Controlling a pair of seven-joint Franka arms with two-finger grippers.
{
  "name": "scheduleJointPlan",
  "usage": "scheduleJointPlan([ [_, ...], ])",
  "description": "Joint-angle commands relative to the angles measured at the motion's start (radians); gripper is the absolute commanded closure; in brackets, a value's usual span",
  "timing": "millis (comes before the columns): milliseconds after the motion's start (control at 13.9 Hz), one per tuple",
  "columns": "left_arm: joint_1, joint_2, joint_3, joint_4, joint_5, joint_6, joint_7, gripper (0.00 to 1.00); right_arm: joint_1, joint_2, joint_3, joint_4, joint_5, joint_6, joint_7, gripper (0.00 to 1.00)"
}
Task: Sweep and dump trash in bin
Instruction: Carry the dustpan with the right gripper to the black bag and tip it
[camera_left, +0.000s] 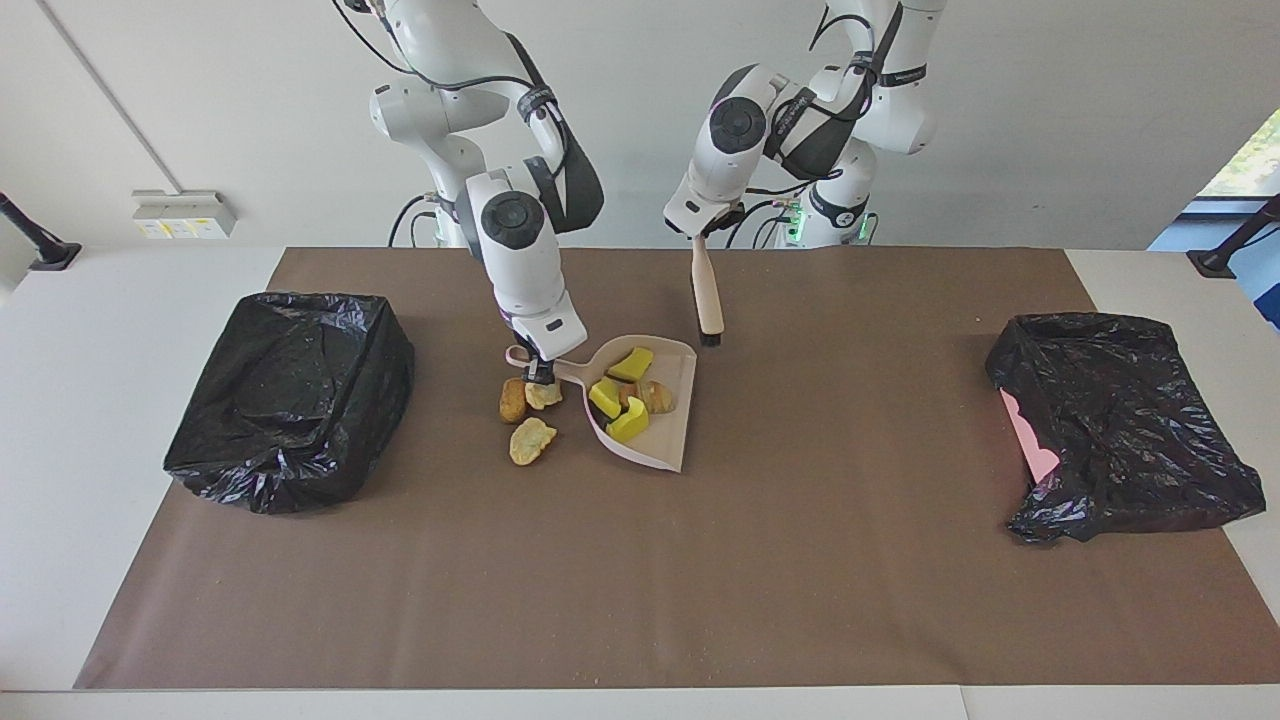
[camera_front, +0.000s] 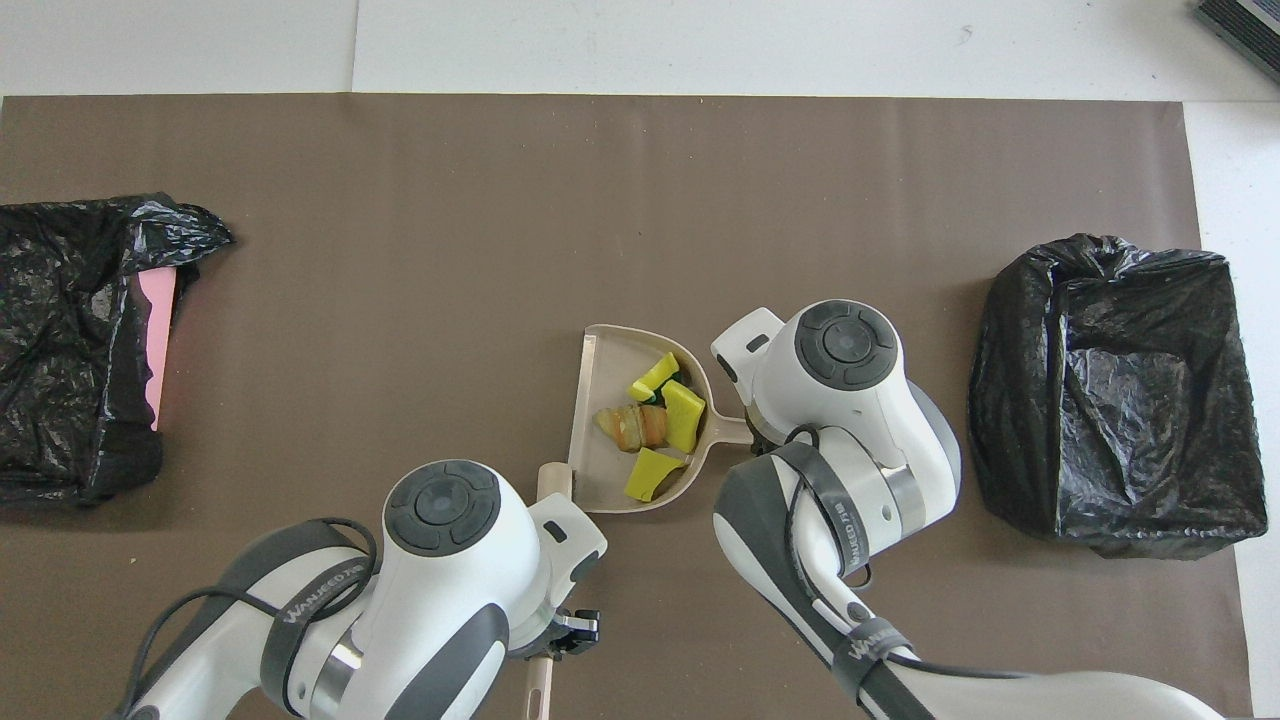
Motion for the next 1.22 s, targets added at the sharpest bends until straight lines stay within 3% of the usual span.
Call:
scheduleJointPlan([
  [0,-0.042,-0.073,-0.013,-0.086,0.018,0.103,-0.08,1.0,-0.114,-0.059,0.006,0.051,-0.005,-0.096,-0.099,1.0],
  [216,-0.121,-0.056,-0.025,-0.109,0.018,0.167,-0.173,1.0,-0.221,-0.088,-0.002,0.131,-0.008,-0.179,-0.108,1.0],
  [504,-0.186,-0.033,-0.025,-0.149,0.02,0.247,-0.129,1.0,-0.385,-0.12,-0.005,0.209,-0.011,-0.325,-0.143,1.0],
  [648,-0.18,-0.021,-0.025,-0.148,0.018,0.252,-0.036,1.0,-0.474,-0.134,-0.008,0.211,-0.031,-0.342,-0.25,1.0],
  [792,-0.186,0.0,-0.027,-0.149,0.018,0.253,-0.049,1.0,-0.549,-0.131,-0.005,0.225,-0.134,-0.324,-0.353,1.0],
  [1152,-0.189,0.004,-0.025,-0.158,0.02,0.252,-0.068,1.0,-0.713,-0.134,-0.012,0.225,-0.232,-0.252,-0.539,1.0],
])
